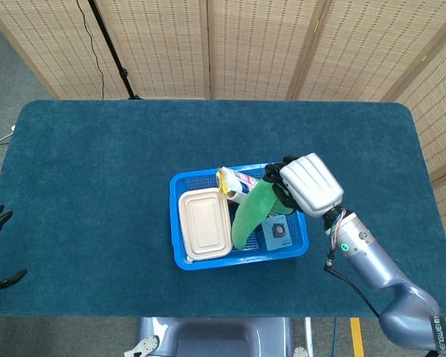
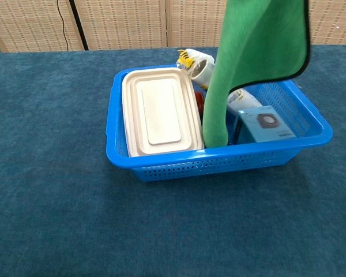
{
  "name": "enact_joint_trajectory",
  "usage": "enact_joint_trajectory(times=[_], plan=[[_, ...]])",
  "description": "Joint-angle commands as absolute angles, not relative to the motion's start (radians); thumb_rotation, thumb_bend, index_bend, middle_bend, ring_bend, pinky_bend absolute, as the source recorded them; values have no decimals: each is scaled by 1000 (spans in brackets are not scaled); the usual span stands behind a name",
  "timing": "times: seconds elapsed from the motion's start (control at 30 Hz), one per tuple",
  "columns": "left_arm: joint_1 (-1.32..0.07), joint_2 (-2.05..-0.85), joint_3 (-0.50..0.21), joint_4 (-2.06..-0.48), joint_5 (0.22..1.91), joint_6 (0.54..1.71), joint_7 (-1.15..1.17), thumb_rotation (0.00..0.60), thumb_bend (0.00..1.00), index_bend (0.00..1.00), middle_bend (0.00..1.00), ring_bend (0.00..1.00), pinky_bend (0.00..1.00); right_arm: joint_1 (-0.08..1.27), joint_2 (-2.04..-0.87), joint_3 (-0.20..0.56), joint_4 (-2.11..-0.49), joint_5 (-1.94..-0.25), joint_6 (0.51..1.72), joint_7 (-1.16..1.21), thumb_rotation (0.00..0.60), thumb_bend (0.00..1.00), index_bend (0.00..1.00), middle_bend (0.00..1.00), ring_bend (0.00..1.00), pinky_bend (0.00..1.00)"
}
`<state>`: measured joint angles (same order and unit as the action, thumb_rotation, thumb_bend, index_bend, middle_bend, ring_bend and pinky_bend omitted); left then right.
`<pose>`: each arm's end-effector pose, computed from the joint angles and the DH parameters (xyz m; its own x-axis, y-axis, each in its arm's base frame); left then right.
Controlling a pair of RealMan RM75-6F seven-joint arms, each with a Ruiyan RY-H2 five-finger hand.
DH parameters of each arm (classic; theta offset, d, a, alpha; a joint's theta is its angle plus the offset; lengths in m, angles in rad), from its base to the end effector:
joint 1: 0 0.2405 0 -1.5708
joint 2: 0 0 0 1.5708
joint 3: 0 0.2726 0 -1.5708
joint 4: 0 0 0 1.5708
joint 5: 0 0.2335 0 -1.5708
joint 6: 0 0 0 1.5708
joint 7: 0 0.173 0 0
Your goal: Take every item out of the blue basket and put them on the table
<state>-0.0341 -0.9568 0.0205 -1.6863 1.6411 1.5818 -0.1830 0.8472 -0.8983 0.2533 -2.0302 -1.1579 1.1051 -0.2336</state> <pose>-0.3190 0.1788 0.1855 0.3104 0.0110 0.9505 0.9464 -0.0974 -0.3079 -0.0460 -0.3750 0.1547 0.3943 0.0265 0.9186 -0.7734 -0.5303 0.3473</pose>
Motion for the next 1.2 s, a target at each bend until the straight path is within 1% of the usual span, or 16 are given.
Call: enact_joint_trajectory(times=[0.03, 0.13, 0.23, 0.33, 0.4, 0.5, 0.67, 0.7, 0.73, 0.77, 0.8, 0.83, 0.87, 0.9, 0.97, 1.2], plan=[[-34, -958, 21, -1687, 1642, 1582, -179, 600, 28, 0, 0, 0, 0, 827, -898, 308, -1928, -1199, 1188, -222, 600, 821, 686, 628, 528, 746], [-34, -959, 22, -1688, 1642, 1581, -174, 600, 27, 0, 0, 0, 0, 823, -920, 336, -1860, -1205, 1225, -201, 600, 821, 686, 628, 528, 746], [-34, -962, 22, -1691, 1641, 1577, -164, 600, 27, 0, 0, 0, 0, 833, -955, 382, -1738, -1205, 1281, -218, 600, 821, 686, 628, 529, 746], [-36, -964, 22, -1696, 1639, 1571, -152, 600, 27, 0, 0, 0, 0, 856, -990, 419, -1644, -1180, 1301, -255, 600, 822, 686, 628, 529, 746], [-37, -964, 23, -1698, 1638, 1569, -147, 600, 27, 0, 0, 0, 0, 864, -1000, 429, -1619, -1154, 1287, -269, 600, 821, 686, 628, 529, 746], [-36, -964, 22, -1700, 1637, 1571, -146, 600, 27, 0, 0, 0, 0, 874, -1024, 417, -1560, -1131, 1258, -312, 600, 822, 685, 628, 529, 746], [-35, -962, 24, -1700, 1638, 1570, -165, 600, 24, 0, 0, 0, 0, 882, -1144, 339, -1327, -1169, 1232, -373, 600, 821, 681, 621, 514, 725], [-34, -961, 23, -1699, 1637, 1573, -168, 600, 23, 0, 0, 0, 0, 874, -1175, 329, -1296, -1144, 1202, -348, 600, 797, 661, 597, 485, 695], [-33, -961, 22, -1698, 1637, 1577, -168, 600, 22, 0, 0, 0, 0, 867, -1186, 321, -1287, -1115, 1158, -327, 600, 635, 560, 490, 381, 584], [-32, -962, 21, -1697, 1636, 1579, -169, 600, 22, 0, 0, 0, 0, 864, -1187, 316, -1288, -1079, 1113, -329, 600, 392, 370, 308, 227, 407], [-32, -962, 20, -1696, 1636, 1580, -169, 600, 22, 0, 0, 0, 0, 862, -1181, 309, -1302, -1034, 1060, -344, 600, 228, 236, 189, 132, 270], [-32, -963, 20, -1695, 1634, 1579, -169, 600, 21, 0, 0, 0, 0, 860, -1172, 309, -1326, -993, 1021, -352, 600, 43, 73, 49, 27, 105], [-34, -963, 19, -1695, 1631, 1574, -165, 600, 21, 0, 0, 0, 0, 857, -1169, 315, -1357, -957, 994, -344, 600, 0, 3, 0, 0, 21], [-36, -964, 19, -1695, 1628, 1568, -159, 600, 21, 0, 0, 0, 0, 855, -1163, 318, -1384, -938, 982, -340, 600, 0, 0, 0, 0, 2], [-40, -964, 19, -1699, 1627, 1561, -152, 600, 21, 0, 0, 0, 0, 852, -1143, 320, -1441, -918, 974, -356, 600, 0, 0, 0, 0, 0], [-36, -964, 18, -1699, 1628, 1569, -153, 600, 22, 0, 0, 0, 0, 837, -1070, 344, -1630, -878, 1020, -400, 600, 0, 0, 0, 0, 0]])
